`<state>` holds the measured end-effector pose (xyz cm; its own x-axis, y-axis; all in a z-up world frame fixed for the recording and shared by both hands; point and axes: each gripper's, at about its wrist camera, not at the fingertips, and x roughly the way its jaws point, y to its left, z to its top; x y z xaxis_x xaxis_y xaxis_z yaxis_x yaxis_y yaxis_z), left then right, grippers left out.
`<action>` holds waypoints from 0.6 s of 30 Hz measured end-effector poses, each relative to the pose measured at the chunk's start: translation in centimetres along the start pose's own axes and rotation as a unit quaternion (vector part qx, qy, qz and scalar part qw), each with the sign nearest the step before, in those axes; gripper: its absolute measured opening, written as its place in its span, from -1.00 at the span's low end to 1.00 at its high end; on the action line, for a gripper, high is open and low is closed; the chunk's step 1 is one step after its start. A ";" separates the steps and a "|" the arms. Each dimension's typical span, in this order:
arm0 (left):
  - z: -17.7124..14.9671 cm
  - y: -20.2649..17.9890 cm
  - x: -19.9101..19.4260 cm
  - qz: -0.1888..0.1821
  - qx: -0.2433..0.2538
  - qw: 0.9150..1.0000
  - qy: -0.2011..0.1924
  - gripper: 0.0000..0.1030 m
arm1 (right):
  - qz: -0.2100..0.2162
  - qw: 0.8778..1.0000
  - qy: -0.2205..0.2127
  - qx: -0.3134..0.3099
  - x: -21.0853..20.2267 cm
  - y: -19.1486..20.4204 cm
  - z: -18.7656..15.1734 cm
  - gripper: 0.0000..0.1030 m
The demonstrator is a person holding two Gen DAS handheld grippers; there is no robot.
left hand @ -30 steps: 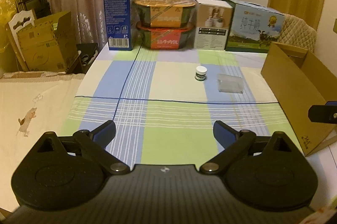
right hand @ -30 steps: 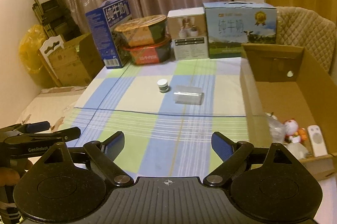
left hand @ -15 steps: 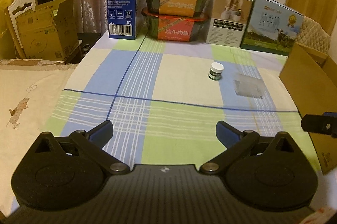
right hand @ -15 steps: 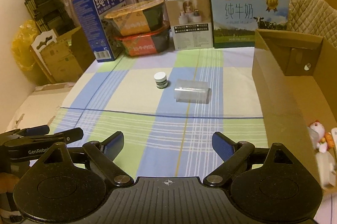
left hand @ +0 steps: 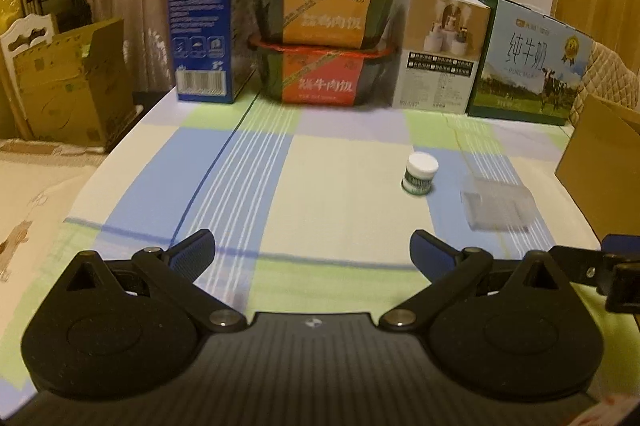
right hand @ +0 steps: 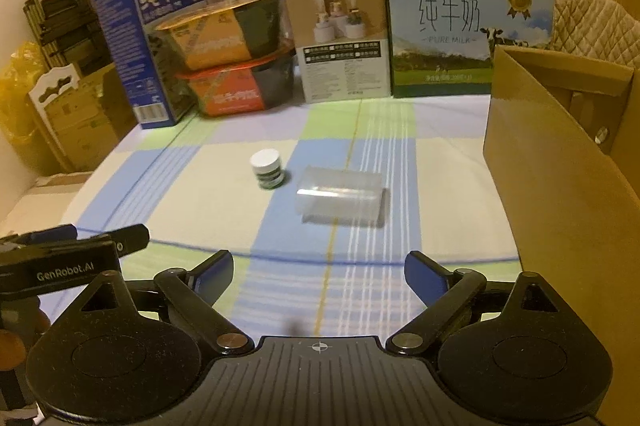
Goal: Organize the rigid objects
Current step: 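Grasp the white jar with the left tool while the right tool grasps the clear plastic cup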
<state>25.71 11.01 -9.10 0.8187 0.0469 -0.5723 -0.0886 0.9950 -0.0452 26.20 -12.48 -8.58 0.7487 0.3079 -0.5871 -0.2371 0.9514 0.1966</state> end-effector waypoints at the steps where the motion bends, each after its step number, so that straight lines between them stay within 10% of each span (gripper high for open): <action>1: 0.2 -0.1 0.5 0.001 0.003 1.000 -0.003 0.98 | -0.002 1.000 -0.002 0.003 0.5 -0.1 0.2 0.76; 18: 2.7 0.0 5.7 -0.007 0.021 1.000 0.011 0.98 | -0.043 0.999 -0.006 -0.021 9.0 0.0 2.1 0.80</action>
<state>31.86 11.54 -10.16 0.8070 0.0313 -0.5897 -0.0534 0.9984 -0.0200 34.23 -9.68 -12.17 0.7744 0.2261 -0.5909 -0.1978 0.9737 0.1133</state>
